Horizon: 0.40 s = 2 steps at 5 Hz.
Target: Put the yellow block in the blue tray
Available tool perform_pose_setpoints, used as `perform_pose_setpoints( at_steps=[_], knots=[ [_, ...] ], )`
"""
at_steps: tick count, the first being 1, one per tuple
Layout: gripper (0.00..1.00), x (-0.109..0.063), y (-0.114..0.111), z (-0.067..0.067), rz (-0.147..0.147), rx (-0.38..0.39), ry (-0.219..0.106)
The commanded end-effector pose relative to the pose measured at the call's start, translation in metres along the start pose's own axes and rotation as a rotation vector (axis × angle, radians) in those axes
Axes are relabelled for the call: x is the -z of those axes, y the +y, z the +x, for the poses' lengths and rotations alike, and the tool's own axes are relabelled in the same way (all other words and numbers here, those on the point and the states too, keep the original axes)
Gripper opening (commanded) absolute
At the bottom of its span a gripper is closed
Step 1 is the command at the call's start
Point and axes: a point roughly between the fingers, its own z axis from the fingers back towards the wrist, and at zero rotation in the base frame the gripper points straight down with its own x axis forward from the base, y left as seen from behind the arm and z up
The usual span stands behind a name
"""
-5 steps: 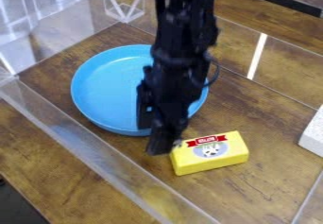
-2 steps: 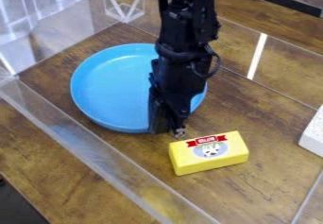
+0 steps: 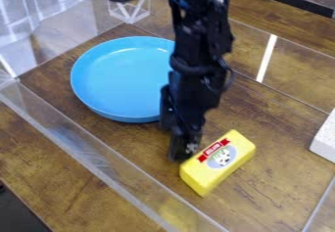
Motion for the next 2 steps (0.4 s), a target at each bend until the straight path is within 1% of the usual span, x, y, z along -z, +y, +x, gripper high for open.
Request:
perform_pose_setpoints(
  at_steps=[1, 2],
  knots=[
    [1.00, -0.0108, 0.0100, 0.0038, 0.027, -0.062, -0.048],
    [1.00, -0.0098, 0.0129, 0.0026, 0.027, -0.133, -0.058]
  ],
)
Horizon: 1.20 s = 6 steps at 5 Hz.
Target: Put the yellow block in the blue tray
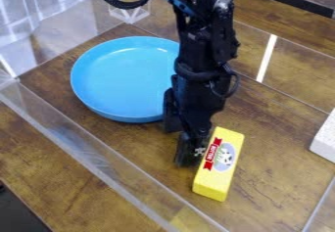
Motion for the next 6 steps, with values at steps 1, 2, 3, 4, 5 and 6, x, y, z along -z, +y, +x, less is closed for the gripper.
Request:
perform_pose_setpoints(
  at_steps=[1, 2, 3, 4, 5, 6],
  knots=[
    [1.00, -0.013, 0.001, 0.005, 0.016, -0.006, -0.045],
    [1.00, -0.017, 0.004, 0.002, 0.015, 0.008, -0.054],
    [1.00, -0.021, 0.007, -0.001, 0.015, 0.022, -0.065],
    [1.00, -0.024, 0.004, -0.003, 0.017, 0.100, -0.079],
    [1.00, -0.027, -0.002, -0.007, 0.023, 0.183, -0.095],
    [1.00, -0.026, 0.001, 0.001, 0.032, 0.223, -0.113]
  ],
)
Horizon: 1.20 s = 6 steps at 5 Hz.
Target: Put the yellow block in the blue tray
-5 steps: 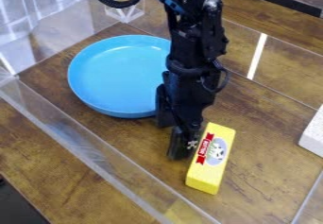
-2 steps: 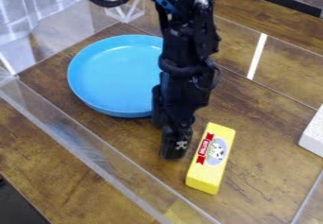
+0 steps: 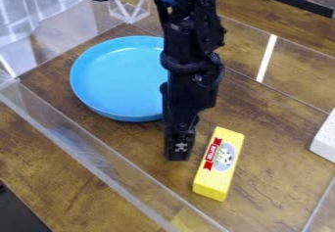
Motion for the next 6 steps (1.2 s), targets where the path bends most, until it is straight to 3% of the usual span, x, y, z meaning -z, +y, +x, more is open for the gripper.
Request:
perform_pose_setpoints(
  at_steps=[1, 4, 5, 6],
  knots=[
    [1.00, -0.011, 0.003, 0.027, 0.041, 0.025, -0.052],
    [1.00, 0.002, -0.026, 0.062, 0.047, 0.066, -0.061],
    [1.00, 0.003, -0.026, 0.074, 0.058, 0.092, -0.069],
    [1.00, 0.004, -0.025, 0.077, 0.058, 0.059, -0.066]
  ],
)
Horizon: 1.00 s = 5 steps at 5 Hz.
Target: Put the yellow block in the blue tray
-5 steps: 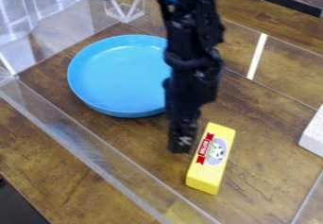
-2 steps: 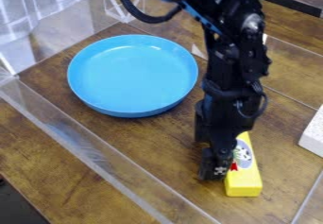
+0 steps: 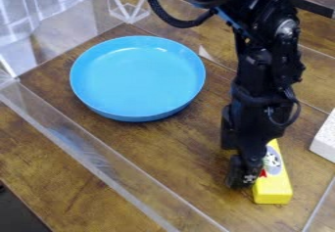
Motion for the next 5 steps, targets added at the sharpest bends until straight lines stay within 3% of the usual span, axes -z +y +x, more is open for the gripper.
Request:
perform_pose_setpoints(
  at_steps=[1, 2, 5],
  knots=[
    [1.00, -0.0090, 0.0011, 0.0136, 0.023, -0.019, -0.032],
    [1.00, -0.0080, -0.0015, 0.0154, 0.020, -0.022, -0.027],
    [1.00, -0.0054, 0.0017, 0.0205, 0.017, -0.130, 0.003]
  ],
)
